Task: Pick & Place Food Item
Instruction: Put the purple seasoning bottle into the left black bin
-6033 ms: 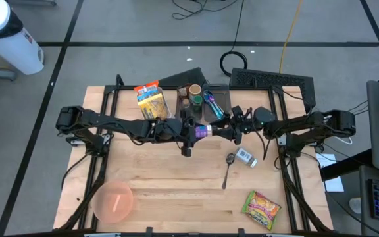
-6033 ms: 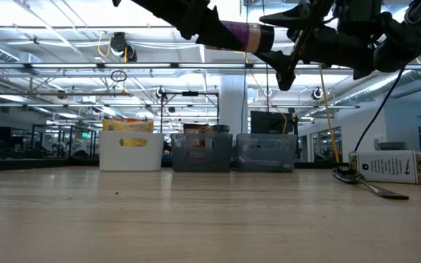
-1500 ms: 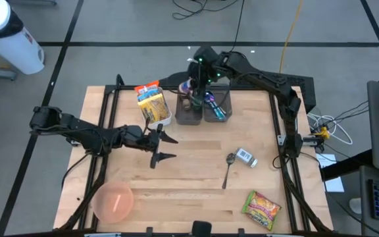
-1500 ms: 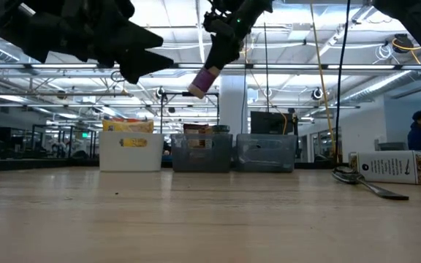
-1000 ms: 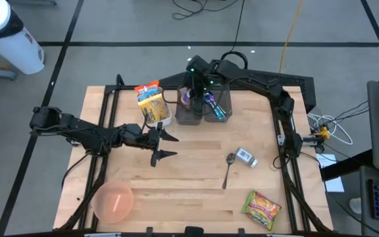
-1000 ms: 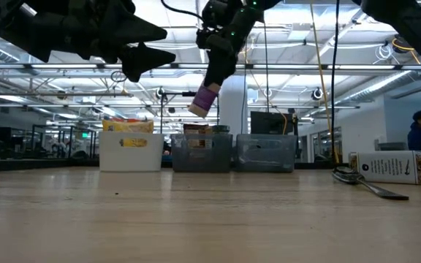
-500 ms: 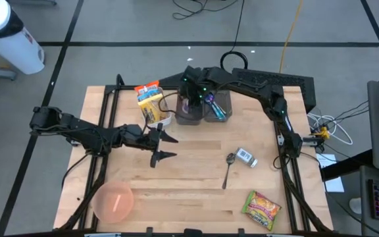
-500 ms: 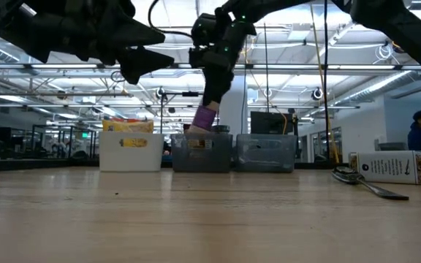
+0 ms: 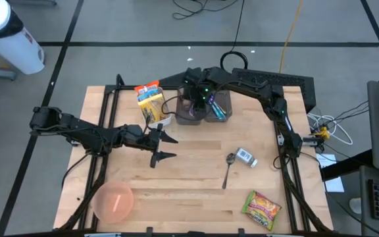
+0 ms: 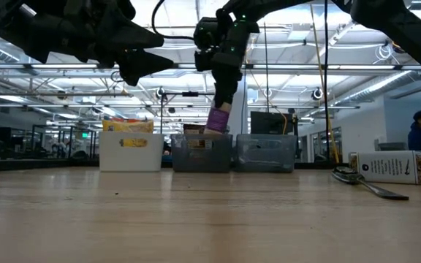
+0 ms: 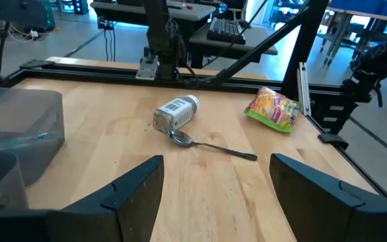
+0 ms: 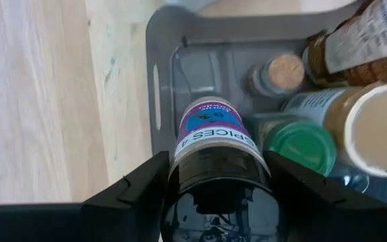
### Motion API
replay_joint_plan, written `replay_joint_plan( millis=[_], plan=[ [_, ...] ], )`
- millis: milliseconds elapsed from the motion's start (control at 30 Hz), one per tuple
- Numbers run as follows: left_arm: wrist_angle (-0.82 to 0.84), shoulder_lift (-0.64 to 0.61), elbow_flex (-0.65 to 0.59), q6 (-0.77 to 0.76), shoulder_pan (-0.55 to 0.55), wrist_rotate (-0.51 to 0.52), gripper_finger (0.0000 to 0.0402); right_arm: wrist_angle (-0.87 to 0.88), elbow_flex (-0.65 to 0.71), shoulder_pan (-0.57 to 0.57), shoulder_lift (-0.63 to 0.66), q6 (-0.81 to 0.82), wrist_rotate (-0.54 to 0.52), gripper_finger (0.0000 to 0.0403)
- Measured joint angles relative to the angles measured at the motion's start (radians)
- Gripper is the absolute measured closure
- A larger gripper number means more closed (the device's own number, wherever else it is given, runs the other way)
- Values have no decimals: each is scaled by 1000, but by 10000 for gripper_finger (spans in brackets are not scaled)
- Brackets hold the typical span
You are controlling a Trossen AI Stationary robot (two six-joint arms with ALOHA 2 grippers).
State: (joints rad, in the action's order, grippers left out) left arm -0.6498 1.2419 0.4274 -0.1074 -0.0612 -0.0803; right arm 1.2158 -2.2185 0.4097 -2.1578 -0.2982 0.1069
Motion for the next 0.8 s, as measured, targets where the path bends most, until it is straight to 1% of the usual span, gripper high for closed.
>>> replay_joint_plan(
  millis=[267, 533, 667, 800],
  plan=[
    [0, 0, 0, 1, 0, 0, 128, 44, 1, -8, -52, -32, -5, 196],
    [5, 0, 0, 3, 0, 0, 128, 31, 1, -12, -107, -70, -7, 196],
    [5, 0, 0, 8, 0, 0, 128, 38, 1, -13, -118, -88, -56, 196],
    [5, 0, 0, 8, 0, 0, 128, 25, 1, -12, -117, -107, -56, 196]
  ],
)
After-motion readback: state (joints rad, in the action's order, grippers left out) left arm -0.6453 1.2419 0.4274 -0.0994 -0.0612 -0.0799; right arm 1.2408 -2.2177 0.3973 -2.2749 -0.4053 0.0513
